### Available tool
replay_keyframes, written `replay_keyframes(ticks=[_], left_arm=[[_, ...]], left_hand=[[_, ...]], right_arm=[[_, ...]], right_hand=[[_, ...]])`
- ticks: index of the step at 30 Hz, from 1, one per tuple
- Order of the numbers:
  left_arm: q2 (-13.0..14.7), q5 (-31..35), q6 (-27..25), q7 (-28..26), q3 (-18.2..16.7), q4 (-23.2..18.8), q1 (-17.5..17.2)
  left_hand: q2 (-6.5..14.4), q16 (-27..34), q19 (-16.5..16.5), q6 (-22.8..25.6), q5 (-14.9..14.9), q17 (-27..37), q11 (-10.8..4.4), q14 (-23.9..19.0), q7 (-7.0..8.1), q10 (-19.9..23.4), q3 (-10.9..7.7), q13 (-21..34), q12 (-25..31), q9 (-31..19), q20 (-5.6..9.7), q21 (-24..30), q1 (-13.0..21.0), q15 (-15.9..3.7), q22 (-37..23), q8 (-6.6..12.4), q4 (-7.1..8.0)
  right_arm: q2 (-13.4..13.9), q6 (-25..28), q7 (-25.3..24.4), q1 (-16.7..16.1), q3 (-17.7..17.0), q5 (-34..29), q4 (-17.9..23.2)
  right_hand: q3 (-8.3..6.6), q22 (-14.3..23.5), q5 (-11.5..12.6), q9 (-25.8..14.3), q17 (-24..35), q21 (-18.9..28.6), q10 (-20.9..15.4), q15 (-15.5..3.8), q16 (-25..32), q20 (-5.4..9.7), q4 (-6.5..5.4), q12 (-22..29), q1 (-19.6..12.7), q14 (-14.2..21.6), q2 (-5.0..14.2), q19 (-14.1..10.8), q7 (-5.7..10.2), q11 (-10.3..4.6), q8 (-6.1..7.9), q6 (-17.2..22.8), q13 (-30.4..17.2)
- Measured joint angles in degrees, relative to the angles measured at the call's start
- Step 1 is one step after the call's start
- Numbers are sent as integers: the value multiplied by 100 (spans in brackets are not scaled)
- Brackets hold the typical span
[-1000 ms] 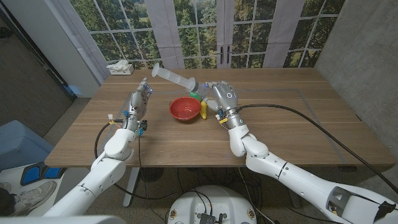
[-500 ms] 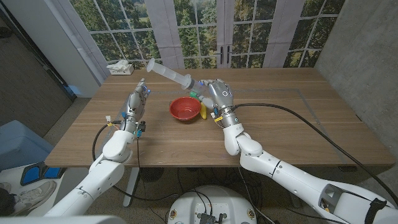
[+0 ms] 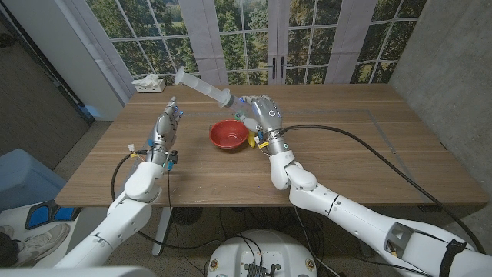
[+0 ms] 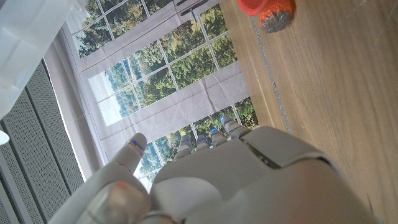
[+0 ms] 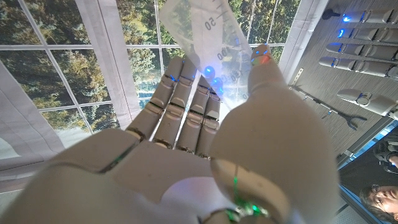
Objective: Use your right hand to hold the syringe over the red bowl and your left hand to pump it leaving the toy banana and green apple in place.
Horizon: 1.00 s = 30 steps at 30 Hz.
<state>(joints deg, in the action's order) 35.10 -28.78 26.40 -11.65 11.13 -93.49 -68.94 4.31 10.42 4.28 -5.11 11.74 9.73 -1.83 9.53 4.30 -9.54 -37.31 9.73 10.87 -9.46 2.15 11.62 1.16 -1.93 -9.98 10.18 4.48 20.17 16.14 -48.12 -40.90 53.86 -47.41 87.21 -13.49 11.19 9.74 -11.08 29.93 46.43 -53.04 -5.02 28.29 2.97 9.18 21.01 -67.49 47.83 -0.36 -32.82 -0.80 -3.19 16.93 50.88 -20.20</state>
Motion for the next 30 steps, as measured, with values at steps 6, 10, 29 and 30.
replay_keyframes(ticks=[6, 10, 29, 30], left_arm=[[35, 123, -32, -114, -48, -75, -47], [69, 276, -113, -241, -86, -143, -85], [203, 715, -293, -523, -239, -399, -191], [203, 725, -296, -530, -239, -399, -191]], left_hand=[[0, 0, 0, 0, 0, 0, 0, 0, 0, 0, -24, 0, 0, 0, 0, 0, 0, 0, 0, 0, -24], [0, 0, 0, 0, 0, 0, 0, 0, 0, 0, -24, 0, 0, 0, 0, 0, 0, 0, 0, 0, -24], [0, 0, 0, 0, 0, 0, -21, 0, 0, 21, -24, 0, 0, 0, 0, 0, 0, 0, 0, 0, -24], [0, 0, 0, 0, 0, 0, -21, 0, 0, 21, -24, 0, 0, 0, 0, 0, 0, 0, 0, 0, -24]], right_arm=[[-113, -39, -9, 94, 64, 62, -126], [-203, -62, -9, 190, 142, 93, -243], [-396, -136, 98, 412, 402, 145, -444], [-401, -136, 98, 419, 415, 145, -445]], right_hand=[[5, -28, -2, 0, 0, 6, 0, 21, -1, 0, 5, -3, 0, 21, 0, 0, 0, 0, -12, 0, 0], [5, -28, -5, 1, 0, 45, -32, 20, -1, 0, 5, -7, 0, 21, 0, -1, -32, 32, -22, 32, 0], [-6, -28, 24, 5, 27, 140, -62, 20, -42, 0, 16, -50, 0, 21, 0, -1, -32, 62, -67, 32, -17], [-13, -28, 24, 5, 27, 147, -73, 20, -42, 0, 23, -50, 0, 21, 0, -1, -34, 73, -67, 34, -17]])
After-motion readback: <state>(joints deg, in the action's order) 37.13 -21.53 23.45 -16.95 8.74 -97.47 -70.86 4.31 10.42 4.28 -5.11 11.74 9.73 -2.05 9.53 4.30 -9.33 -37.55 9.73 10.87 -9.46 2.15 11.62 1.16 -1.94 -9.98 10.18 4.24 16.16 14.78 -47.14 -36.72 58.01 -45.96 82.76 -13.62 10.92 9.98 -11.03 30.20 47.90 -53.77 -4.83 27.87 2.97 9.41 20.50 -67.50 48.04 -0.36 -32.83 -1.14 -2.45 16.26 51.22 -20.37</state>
